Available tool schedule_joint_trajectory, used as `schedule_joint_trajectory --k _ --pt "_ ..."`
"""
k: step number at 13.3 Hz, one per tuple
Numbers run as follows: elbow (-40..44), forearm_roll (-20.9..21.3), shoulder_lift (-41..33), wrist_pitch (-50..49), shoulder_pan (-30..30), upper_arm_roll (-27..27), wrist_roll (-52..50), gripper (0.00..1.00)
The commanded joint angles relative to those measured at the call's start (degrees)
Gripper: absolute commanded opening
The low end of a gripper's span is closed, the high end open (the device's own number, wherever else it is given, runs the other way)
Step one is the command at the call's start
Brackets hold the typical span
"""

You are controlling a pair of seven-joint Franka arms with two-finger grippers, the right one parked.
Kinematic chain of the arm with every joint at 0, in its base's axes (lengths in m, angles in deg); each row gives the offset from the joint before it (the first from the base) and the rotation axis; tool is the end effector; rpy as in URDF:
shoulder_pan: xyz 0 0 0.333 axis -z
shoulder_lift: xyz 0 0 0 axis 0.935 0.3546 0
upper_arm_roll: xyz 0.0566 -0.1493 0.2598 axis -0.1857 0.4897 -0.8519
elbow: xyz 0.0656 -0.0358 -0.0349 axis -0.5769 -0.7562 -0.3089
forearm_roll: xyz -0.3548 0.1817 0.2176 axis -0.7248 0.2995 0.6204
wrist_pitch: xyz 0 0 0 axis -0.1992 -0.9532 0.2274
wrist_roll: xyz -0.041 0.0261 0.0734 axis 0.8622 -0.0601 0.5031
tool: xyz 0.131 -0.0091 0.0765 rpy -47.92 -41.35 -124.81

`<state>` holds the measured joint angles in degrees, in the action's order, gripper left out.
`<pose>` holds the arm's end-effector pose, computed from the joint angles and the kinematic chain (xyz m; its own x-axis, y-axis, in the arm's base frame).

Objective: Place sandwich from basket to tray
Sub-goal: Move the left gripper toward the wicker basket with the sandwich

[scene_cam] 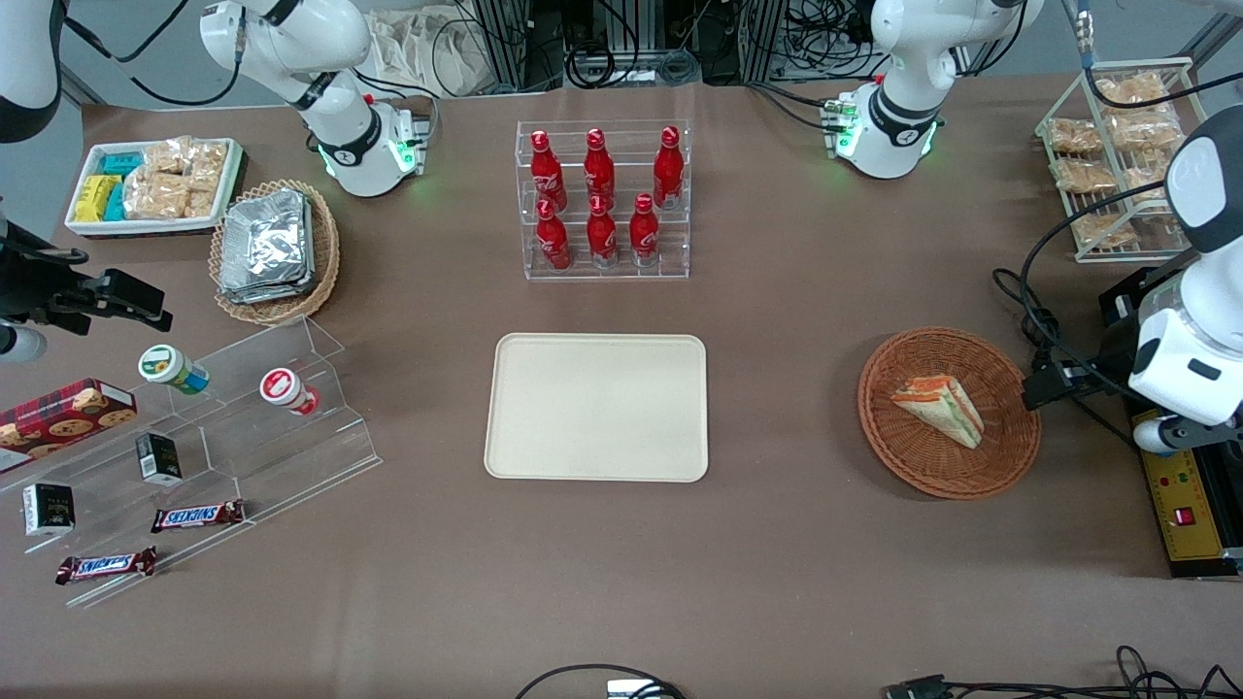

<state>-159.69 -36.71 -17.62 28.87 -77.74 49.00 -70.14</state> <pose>0.6981 -0.0326 0.4830 0.9833 0.1790 0.0337 0.1790 -0.9838 0.0046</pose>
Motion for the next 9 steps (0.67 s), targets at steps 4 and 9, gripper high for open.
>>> schedule_joint_trajectory --k 4,9 --pt "3.6 0.6 1.2 -0.5 -1.2 0.2 0.1 1.00" --pt "1.0 1.0 2.3 0.1 -1.5 0.2 -9.9 1.00"
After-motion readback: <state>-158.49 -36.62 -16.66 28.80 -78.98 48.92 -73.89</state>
